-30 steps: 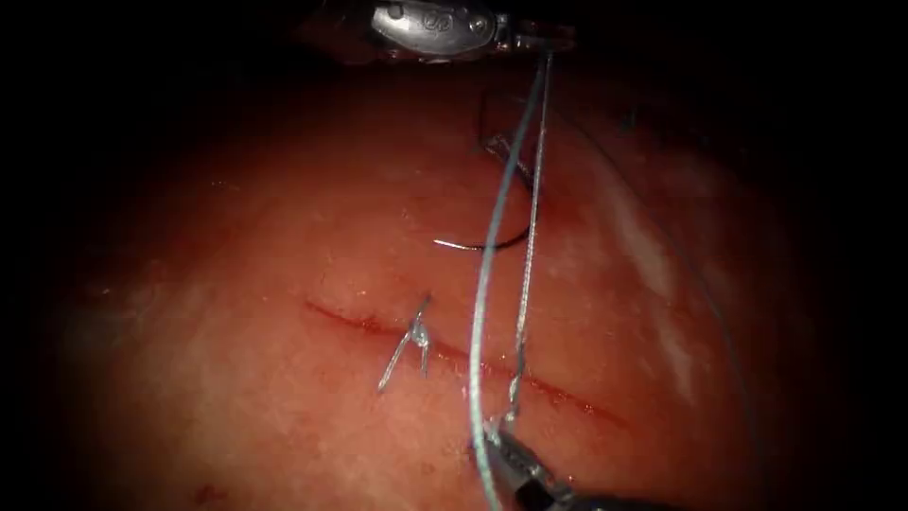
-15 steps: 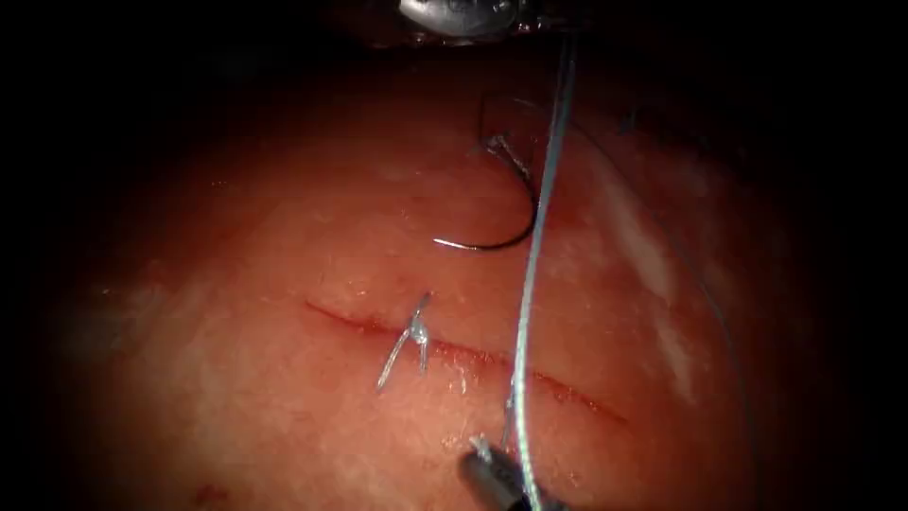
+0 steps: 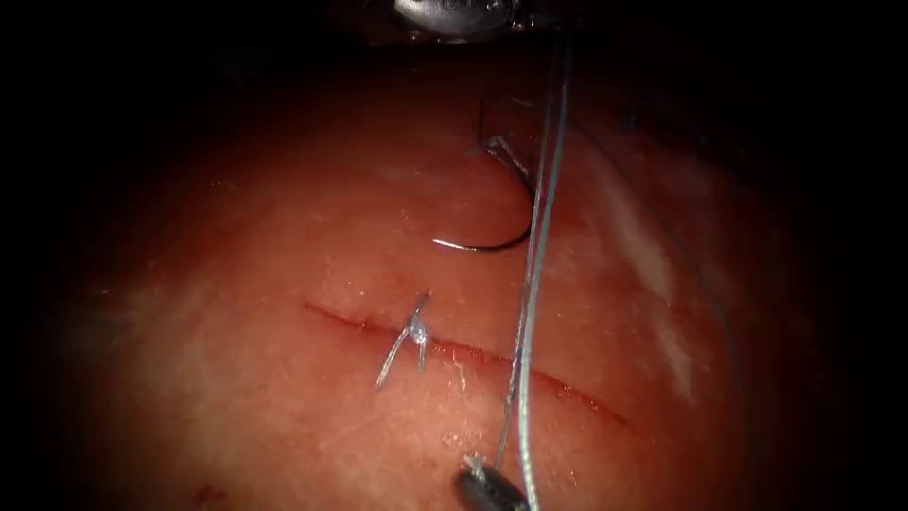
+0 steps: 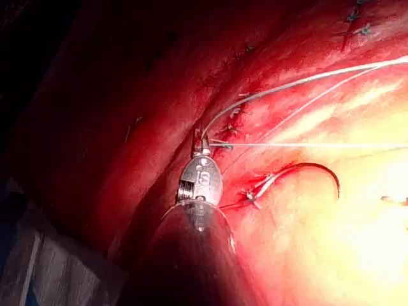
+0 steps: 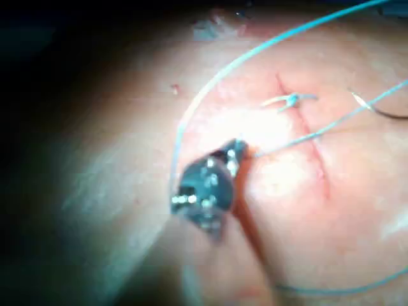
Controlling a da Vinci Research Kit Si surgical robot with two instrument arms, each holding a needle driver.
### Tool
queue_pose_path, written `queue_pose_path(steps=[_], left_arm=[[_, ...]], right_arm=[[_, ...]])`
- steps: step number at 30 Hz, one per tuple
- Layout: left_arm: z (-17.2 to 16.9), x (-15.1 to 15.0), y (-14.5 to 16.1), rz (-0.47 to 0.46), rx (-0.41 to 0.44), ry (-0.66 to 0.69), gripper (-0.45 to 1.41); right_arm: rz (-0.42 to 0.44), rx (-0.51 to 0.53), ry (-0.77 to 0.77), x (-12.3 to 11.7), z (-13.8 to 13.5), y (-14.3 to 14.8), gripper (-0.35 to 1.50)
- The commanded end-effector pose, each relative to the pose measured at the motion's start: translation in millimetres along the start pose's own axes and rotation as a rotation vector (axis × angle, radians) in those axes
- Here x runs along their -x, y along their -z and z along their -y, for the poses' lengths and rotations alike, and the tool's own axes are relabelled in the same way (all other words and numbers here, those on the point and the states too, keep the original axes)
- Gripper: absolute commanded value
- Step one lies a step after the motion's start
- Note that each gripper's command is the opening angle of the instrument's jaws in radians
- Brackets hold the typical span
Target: Wound Closure
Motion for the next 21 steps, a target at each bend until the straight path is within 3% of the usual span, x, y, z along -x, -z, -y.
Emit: queue_pose_path(steps=[1, 13, 14, 15, 16, 17, 18, 19, 20, 21], left_arm=[[0.5, 0.2, -0.8, -0.001, -0.005, -0.003, -0.45], [-2.5, -1.8, 2.1, -0.065, 0.075, 0.005, -0.45], [-3.5, -2.6, 3.1, -0.083, 0.089, 0.009, -0.45], [-3.5, -2.6, 3.1, -0.083, 0.089, 0.009, -0.45], [-3.9, -3.0, 3.4, -0.092, 0.092, 0.012, -0.45], [-4.4, -4.1, 4.2, -0.105, 0.098, 0.021, -0.45], [-4.6, -4.6, 4.5, -0.11, 0.099, 0.025, -0.45], [-4.6, -4.6, 4.5, -0.11, 0.099, 0.025, -0.45], [-4.5, -5.8, 5.1, -0.121, 0.104, 0.026, -0.45], [-4.5, -5.8, 5.1, -0.121, 0.104, 0.026, -0.45]], right_arm=[[0.003, -0.004, 0.01, 0.4, 0.3, -0.7, -0.35], [-0.042, -0.047, 0.256, 0.4, 0.1, -1.1, -0.35], [-0.058, -0.048, 0.273, 0.5, 0.0, -0.8, -0.1], [-0.058, -0.048, 0.273, 0.5, 0.0, -0.8, -0.1], [-0.059, -0.055, 0.286, 0.6, -0.1, -0.7, 0.09], [-0.06, -0.057, 0.305, 0.7, -0.3, -0.4, 0.66], [-0.063, -0.057, 0.311, 0.7, -0.5, -0.2, 0.79], [-0.063, -0.057, 0.311, 0.7, -0.5, -0.2, 0.79], [-0.073, -0.059, 0.347, 0.8, -0.8, 0.2, 1.06], [-0.073, -0.059, 0.347, 0.8, -0.8, 0.2, 1.06]])
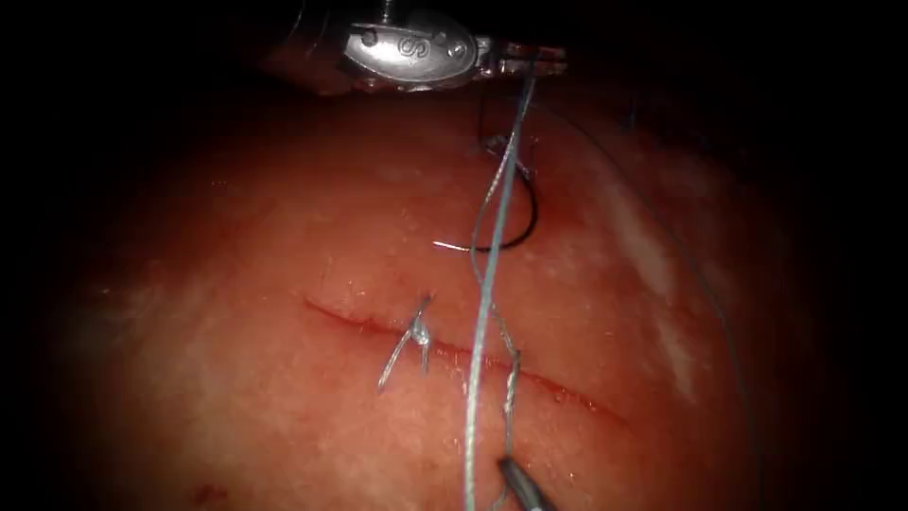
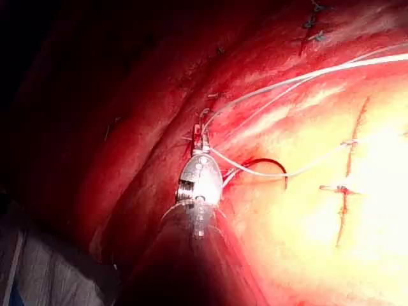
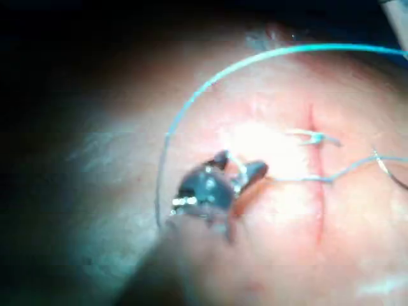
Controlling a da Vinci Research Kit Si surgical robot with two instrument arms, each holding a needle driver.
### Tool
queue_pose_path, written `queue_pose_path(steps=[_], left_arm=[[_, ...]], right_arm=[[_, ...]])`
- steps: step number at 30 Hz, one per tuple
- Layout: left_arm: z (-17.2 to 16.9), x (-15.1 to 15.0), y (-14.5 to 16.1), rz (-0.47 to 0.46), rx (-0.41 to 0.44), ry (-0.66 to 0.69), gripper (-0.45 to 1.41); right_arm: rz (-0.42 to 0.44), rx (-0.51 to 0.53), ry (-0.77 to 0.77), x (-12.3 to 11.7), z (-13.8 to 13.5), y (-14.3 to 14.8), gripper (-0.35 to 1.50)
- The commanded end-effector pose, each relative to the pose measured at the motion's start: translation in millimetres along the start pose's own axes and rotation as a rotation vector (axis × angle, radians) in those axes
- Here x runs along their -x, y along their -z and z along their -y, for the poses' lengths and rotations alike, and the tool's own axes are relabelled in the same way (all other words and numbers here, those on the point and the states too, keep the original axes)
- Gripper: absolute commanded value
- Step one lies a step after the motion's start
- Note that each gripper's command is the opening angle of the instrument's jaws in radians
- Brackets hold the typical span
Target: Wound Closure
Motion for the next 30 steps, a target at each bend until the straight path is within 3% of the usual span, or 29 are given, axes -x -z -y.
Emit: queue_pose_path(steps=[1, 2, 7, 12, 18, 27, 30], left_arm=[[0.6, -0.3, -0.6, -0.01, 0.001, -0.003, -0.45], [0.8, -1.5, -0.1, -0.028, -0.002, -0.007, -0.45], [1.0, -4.3, 0.9, -0.053, 0.0, -0.009, -0.45], [0.1, -6.5, 1.9, -0.082, 0.012, -0.004, -0.45], [-2.2, -9.1, 4.3, -0.137, 0.03, 0.009, -0.45], [-6.4, -11.2, 9.1, -0.197, 0.054, 0.01, -0.45], [-6.9, -11.5, 9.6, -0.204, 0.056, 0.009, -0.45]], right_arm=[[-0.009, -0.004, 0.002, 0.4, 0.3, -0.1, 1.14], [-0.064, -0.033, 0.042, 0.4, 0.3, 0.4, 1.28], [-0.116, -0.103, 0.116, 0.1, 0.7, 1.7, 1.43], [-0.115, -0.177, 0.125, -0.5, 0.3, 3.4, 1.45], [-0.103, -0.237, 0.16, -1.5, -3.9, 4.8, 1.36], [-0.042, -0.281, 0.196, 0.4, -10.3, 4.2, 1.3], [-0.041, -0.269, 0.192, 0.2, -11.2, 3.6, 1.28]])
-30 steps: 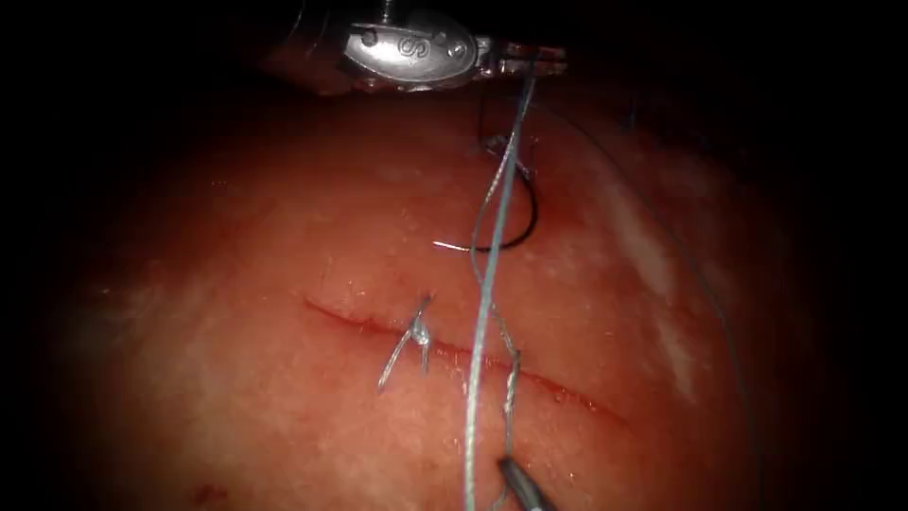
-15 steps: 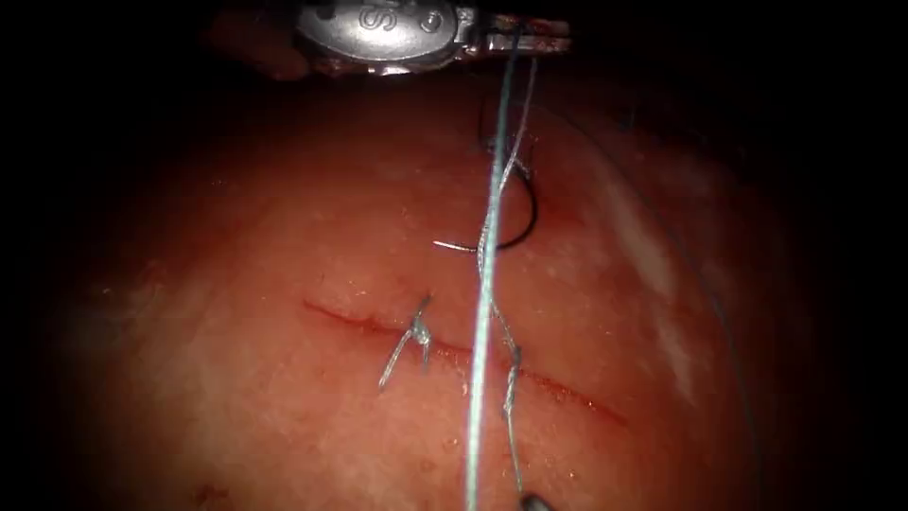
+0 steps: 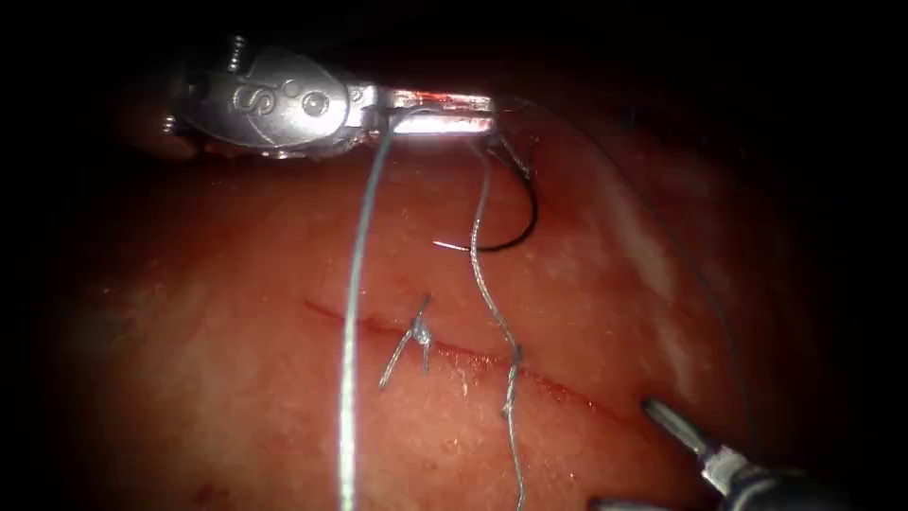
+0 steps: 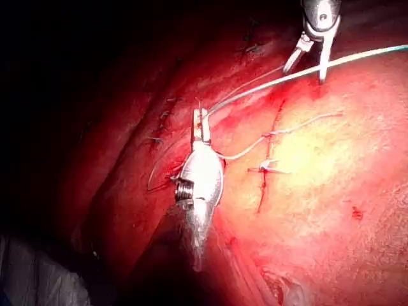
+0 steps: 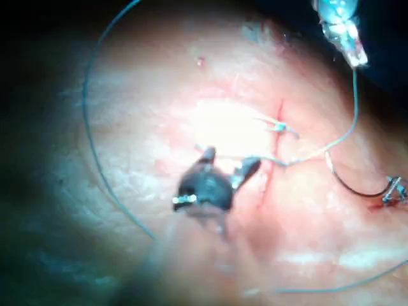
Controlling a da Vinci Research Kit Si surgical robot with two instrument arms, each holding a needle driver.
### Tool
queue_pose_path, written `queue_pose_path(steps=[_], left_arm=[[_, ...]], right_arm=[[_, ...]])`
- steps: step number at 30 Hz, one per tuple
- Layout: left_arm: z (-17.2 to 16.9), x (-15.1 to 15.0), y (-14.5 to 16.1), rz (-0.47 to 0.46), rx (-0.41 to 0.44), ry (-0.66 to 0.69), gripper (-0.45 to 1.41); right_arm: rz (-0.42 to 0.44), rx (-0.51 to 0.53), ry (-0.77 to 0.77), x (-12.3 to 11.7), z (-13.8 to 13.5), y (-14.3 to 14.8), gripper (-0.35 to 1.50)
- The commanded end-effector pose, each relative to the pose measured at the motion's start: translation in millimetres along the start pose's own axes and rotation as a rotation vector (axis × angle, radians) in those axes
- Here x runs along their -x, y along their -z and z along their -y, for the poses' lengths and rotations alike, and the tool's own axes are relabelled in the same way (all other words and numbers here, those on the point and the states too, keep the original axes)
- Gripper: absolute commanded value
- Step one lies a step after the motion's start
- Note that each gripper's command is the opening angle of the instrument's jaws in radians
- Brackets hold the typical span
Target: Wound Closure
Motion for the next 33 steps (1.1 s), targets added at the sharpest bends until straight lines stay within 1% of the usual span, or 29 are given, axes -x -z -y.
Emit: queue_pose_path(steps=[1, 3, 6, 8, 11, 13, 14, 15, 16, 17, 22, 24, 26, 27, 29, 31, 32, 33], left_arm=[[-0.5, 0.2, -0.4, -0.006, 0.003, -0.005, -0.45], [-0.8, 0.0, -0.3, -0.009, 0.003, -0.006, -0.45], [-1.8, -0.5, -0.2, -0.016, 0.0, -0.007, -0.45], [-2.6, -0.8, -0.2, -0.023, -0.004, -0.009, -0.45], [-3.6, -1.3, -0.3, -0.03, -0.008, -0.011, -0.45], [-4.3, -1.6, -0.3, -0.032, -0.013, -0.012, -0.45], [-5.1, -1.9, -0.5, -0.03, -0.014, -0.014, -0.45], [-5.1, -1.9, -0.5, -0.03, -0.014, -0.014, -0.45], [-5.4, -2.0, -0.6, -0.03, -0.014, -0.015, -0.45], [-5.9, -2.1, -0.6, -0.029, -0.013, -0.017, -0.45], [-7.8, -2.5, -0.8, -0.027, -0.011, -0.024, -0.45], [-8.9, -2.6, -0.6, -0.027, -0.012, -0.036, -0.45], [-9.3, -2.6, -0.6, -0.026, -0.011, -0.032, -0.45], [-10.1, -2.4, -0.5, -0.032, -0.014, -0.026, -0.45], [-10.5, -2.3, -0.4, -0.034, -0.014, -0.023, -0.45], [-11.8, -1.7, -0.2, -0.034, -0.01, -0.017, -0.45], [-11.8, -1.7, -0.2, -0.034, -0.01, -0.017, -0.45], [-12.4, -1.4, -0.2, -0.033, -0.008, -0.01, -0.45]], right_arm=[[-0.03, 0.033, -0.01, -0.2, -1.6, -1.7, 1.26], [-0.041, 0.042, -0.013, -0.5, -1.9, -2.0, 1.25], [-0.069, 0.067, -0.024, -1.4, -2.8, -3.4, 1.06], [-0.077, 0.063, -0.028, -1.8, -3.2, -4.5, 0.76], [-0.083, 0.026, -0.03, -2.3, -3.7, -6.2, 0.46], [-0.085, -0.008, -0.026, -2.5, -3.9, -7.3, 0.22], [-0.09, -0.034, -0.018, -2.7, -3.9, -8.4, -0.12], [-0.09, -0.034, -0.018, -2.7, -3.9, -8.4, -0.12], [-0.095, -0.041, -0.014, -2.8, -3.9, -8.9, -0.28], [-0.103, -0.05, -0.01, -3.0, -4.0, -9.6, -0.35], [-0.13, -0.07, 0.007, -3.3, -4.6, -12.7, -0.35], [-0.168, -0.058, 0.016, -3.2, -5.0, -14.8, -0.35], [-0.173, -0.058, 0.019, -3.2, -5.1, -15.4, -0.35], [-0.19, -0.057, 0.025, -3.0, -5.4, -16.6, -0.35], [-0.202, -0.052, 0.027, -2.9, -5.5, -16.9, -0.35], [-0.252, -0.044, 0.031, -2.5, -6.4, -17.4, -0.35], [-0.252, -0.044, 0.031, -2.5, -6.4, -17.4, -0.35], [-0.274, -0.044, 0.026, -2.4, -6.9, -17.4, -0.35]])
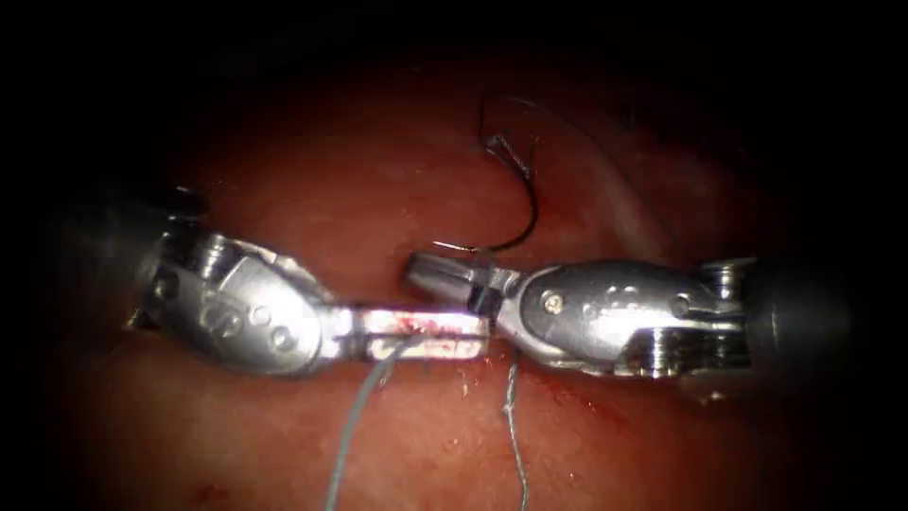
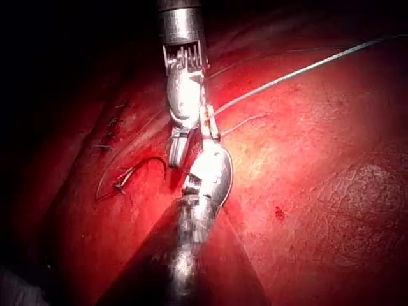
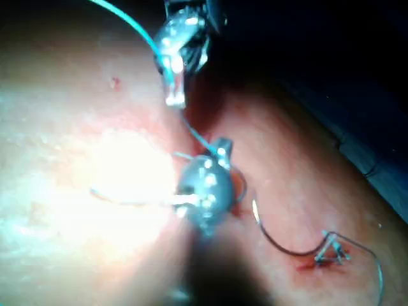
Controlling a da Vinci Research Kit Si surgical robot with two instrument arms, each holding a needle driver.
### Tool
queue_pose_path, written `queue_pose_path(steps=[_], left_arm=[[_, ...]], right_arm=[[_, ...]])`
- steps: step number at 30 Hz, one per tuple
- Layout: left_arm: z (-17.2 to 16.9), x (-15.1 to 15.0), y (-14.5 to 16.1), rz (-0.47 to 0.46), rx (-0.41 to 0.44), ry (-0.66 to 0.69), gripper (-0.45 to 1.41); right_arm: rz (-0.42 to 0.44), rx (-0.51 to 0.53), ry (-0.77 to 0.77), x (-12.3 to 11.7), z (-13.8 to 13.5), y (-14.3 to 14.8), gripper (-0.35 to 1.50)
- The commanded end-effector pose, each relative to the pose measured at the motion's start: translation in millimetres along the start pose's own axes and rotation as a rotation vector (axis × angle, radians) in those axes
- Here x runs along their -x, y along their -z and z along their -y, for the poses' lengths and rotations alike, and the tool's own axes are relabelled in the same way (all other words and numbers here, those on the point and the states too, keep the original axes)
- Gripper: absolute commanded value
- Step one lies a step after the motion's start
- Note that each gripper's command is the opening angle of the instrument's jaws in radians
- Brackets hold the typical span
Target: Wound Closure
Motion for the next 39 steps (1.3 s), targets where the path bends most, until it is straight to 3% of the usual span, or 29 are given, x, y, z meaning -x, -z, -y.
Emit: queue_pose_path(steps=[1, 9, 13, 18, 20, 31, 39], left_arm=[[-0.3, 0.9, -0.5, -0.001, 0.002, 0.004, -0.45], [-2.3, 4.2, -2.0, 0.002, 0.006, 0.022, -0.45], [-1.8, 5.3, -2.0, 0.001, 0.01, 0.023, -0.45], [-1.2, 6.3, -1.9, -0.001, 0.014, 0.03, -0.45], [-1.0, 7.3, -1.9, 0.0, 0.017, 0.03, -0.45], [-0.3, 10.1, -1.8, 0.0, 0.026, 0.041, -0.45], [0.3, 10.3, -1.5, -0.002, 0.029, 0.042, -0.45]], right_arm=[[-0.027, 0.006, -0.021, 0.6, -0.9, -0.5, -0.35], [-0.238, -0.034, -0.228, 1.2, -2.5, 0.3, -0.35], [-0.286, -0.087, -0.291, 1.1, -2.3, 0.6, -0.35], [-0.317, -0.143, -0.32, 0.8, -2.1, 0.8, -0.35], [-0.362, -0.21, -0.346, 0.8, -2.0, 1.1, -0.35], [-0.422, -0.414, -0.347, 1.1, -2.3, 3.3, -0.35], [-0.444, -0.499, -0.235, 1.3, -2.6, 4.5, -0.35]])
